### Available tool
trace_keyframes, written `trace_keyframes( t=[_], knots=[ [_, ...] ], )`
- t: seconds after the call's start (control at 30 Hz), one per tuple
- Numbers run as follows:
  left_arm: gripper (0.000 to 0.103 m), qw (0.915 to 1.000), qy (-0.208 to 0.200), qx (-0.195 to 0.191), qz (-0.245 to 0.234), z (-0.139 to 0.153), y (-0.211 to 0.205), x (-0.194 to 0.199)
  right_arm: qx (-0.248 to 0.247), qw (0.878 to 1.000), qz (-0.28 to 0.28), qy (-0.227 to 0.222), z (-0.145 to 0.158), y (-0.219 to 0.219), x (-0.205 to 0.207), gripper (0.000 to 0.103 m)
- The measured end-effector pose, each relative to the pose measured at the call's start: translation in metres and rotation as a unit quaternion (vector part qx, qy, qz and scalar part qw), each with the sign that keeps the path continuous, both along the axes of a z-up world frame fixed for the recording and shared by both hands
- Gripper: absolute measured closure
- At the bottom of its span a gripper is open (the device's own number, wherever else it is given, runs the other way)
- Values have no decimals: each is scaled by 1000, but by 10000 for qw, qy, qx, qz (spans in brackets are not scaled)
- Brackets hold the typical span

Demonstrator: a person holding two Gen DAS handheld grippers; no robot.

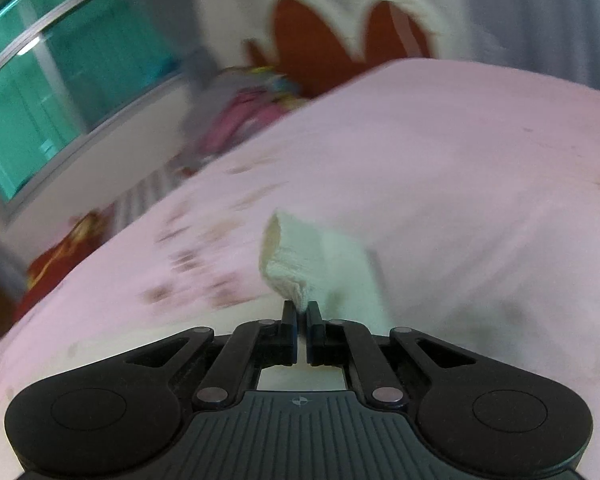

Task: Fold small clothes
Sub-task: 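Reach the right gripper to a sweater sleeve cuff and grasp it, then fold the held sleeve across the sweater body and open the right gripper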

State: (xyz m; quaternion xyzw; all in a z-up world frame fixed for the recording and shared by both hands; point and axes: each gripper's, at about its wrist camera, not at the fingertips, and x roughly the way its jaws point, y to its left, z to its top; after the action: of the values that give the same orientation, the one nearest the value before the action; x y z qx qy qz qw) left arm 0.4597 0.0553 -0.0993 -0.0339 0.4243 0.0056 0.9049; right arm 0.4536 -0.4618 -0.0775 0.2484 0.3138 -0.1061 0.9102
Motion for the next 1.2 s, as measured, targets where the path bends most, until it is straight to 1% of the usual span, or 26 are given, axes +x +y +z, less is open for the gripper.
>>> trace_keyframes(
  t=[0.07,0.17,0.27,0.33,0.4,0.43,0.47,0.53,0.63,0.67,0.7,0.73,0.77,0.8,0.83,0.87,0.9,0.93,0.97,1.0,1.03,1.1,1.2],
  knots=[
    [9,9998,-3,-214,19,1,19,-3,-10,9992,402,-65,6,45,5,100],
    [9,9996,-81,-259,82,3,44,-12,-155,9941,1071,-98,9,124,10,100],
    [9,9989,-105,-383,238,4,75,-23,-207,9856,1672,-123,6,198,17,100],
    [10,9989,-135,-363,275,6,92,-31,-228,9785,2048,-132,3,246,16,100],
    [17,9983,-152,-485,296,6,109,-40,-306,9703,2395,-129,-1,293,18,100],
    [23,9977,-152,-577,337,6,118,-44,-339,9667,2533,-105,-5,316,33,100],
    [25,9969,-145,-666,391,6,126,-47,-348,9627,2683,-88,-8,336,34,100],
    [27,9957,-159,-765,507,7,140,-53,-313,9557,2926,-36,-19,366,42,100],
    [27,9940,-232,-851,654,9,153,-56,-389,9482,3150,110,-34,404,47,100],
    [27,9932,-255,-911,683,10,156,-55,-432,9477,3158,181,-41,412,50,99],
    [27,9926,-278,-966,682,11,157,-54,-523,9478,3141,191,-44,417,49,92],
    [27,9921,-306,-1014,666,11,157,-51,-644,9469,3147,122,-44,422,46,82],
    [27,9917,-337,-1066,636,11,156,-48,-691,9442,3219,55,-42,426,42,48],
    [29,9910,-370,-1159,566,12,152,-43,-734,9439,3219,-64,-38,423,40,26],
    [36,9903,-388,-1261,431,12,146,-37,-837,9442,3174,-277,-32,420,34,25],
    [47,9898,-390,-1336,300,10,140,-30,-915,9432,3172,-360,-28,414,28,26],
    [51,9892,-371,-1411,156,9,130,-22,-935,9441,3144,-336,-27,407,26,29],
    [56,9883,-337,-1490,37,6,119,-13,-855,9475,3065,-328,-26,395,24,34],
    [57,9863,-295,-1623,-87,3,107,-3,-763,9519,2952,-297,-26,381,23,50],
    [57,9831,-263,-1803,-182,-2,96,8,-687,9573,2800,-212,-28,366,21,61],
    [57,9802,-230,-1952,-223,-7,86,19,-584,9633,2617,-112,-31,348,19,63],
    [63,9757,-11,-2184,-200,-22,68,45,-319,9719,2332,31,-36,314,14,72],
    [75,9688,228,-2466,-46,-42,55,75,-259,9784,2039,210,-39,273,2,73]
  ],
)
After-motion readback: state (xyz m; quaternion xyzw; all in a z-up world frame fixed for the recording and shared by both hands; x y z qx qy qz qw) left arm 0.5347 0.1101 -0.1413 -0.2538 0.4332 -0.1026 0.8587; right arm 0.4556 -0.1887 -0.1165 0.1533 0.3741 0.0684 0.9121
